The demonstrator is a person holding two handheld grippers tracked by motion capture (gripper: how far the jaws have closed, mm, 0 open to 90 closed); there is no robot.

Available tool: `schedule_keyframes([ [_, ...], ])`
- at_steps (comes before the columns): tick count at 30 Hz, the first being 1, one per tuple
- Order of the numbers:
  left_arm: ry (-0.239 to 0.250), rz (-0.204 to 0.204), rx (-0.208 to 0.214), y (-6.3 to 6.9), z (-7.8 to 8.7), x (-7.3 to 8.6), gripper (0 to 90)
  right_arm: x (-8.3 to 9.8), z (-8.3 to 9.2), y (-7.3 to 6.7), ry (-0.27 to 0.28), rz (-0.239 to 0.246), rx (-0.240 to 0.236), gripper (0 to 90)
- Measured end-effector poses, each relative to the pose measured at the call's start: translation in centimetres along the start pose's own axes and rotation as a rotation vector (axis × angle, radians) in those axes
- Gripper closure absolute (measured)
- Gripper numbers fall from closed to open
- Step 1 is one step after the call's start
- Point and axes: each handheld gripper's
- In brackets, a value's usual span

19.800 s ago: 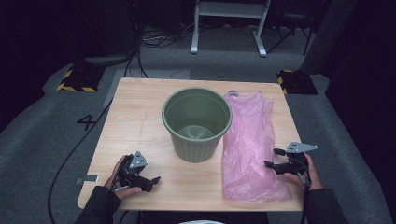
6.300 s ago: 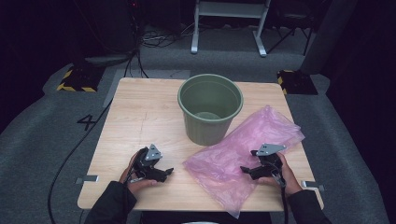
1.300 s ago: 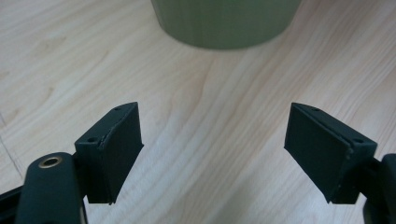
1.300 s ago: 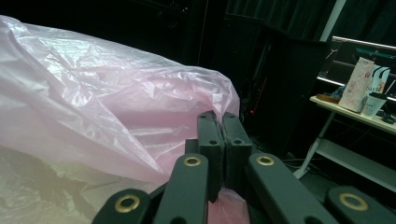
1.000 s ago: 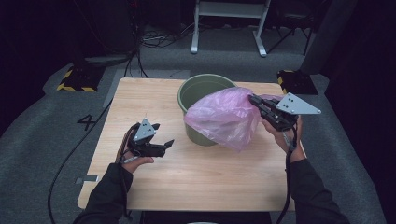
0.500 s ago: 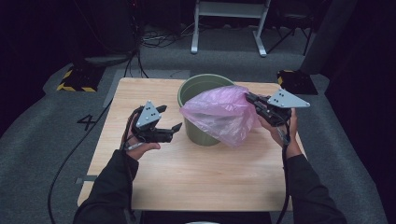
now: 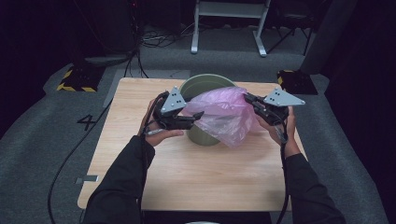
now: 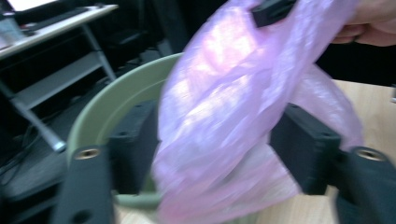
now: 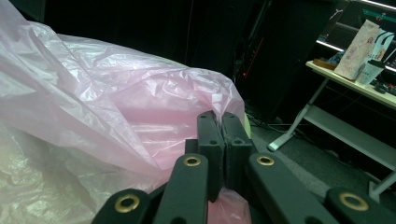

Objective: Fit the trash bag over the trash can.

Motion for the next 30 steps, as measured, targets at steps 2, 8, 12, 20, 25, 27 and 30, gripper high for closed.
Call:
schedule_keyframes([
  [2,-0.033,-0.023,-0.001,0.1,-0.7,-0.1,48.8,0.1,-0.1,0.1,-0.006,0.0,0.005,89.0],
  [8,-0.119,-0.123,0.027,0.2,-2.2,-0.1,71.9,0.3,-0.2,0.3,-0.017,-0.007,0.022,89.0],
  [12,-0.187,-0.138,0.032,0.1,-3.4,0.0,78.9,0.2,-0.4,0.4,-0.021,-0.005,0.033,89.0],
  [20,-0.266,-0.126,0.018,-1.0,-5.3,0.2,80.6,0.1,-0.8,0.3,-0.017,-0.006,0.038,89.0],
  [25,-0.326,-0.114,0.0,-1.3,-6.7,0.5,77.9,0.0,-0.9,0.1,-0.018,-0.001,0.031,89.0],
  [27,-0.334,-0.085,0.007,-1.6,-7.0,0.6,74.3,0.0,-0.9,0.0,-0.018,0.003,0.027,89.0],
  [30,-0.34,-0.07,-0.019,-1.8,-7.1,0.5,67.3,0.0,-0.9,-0.1,-0.016,0.007,0.019,89.0],
])
Point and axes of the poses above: each handheld gripper's, and its own axes: z roughly backward along the jaws, x roughly out of its underside, y roughly to its right, and after that the axes turned 10 degrees about y, right-handed
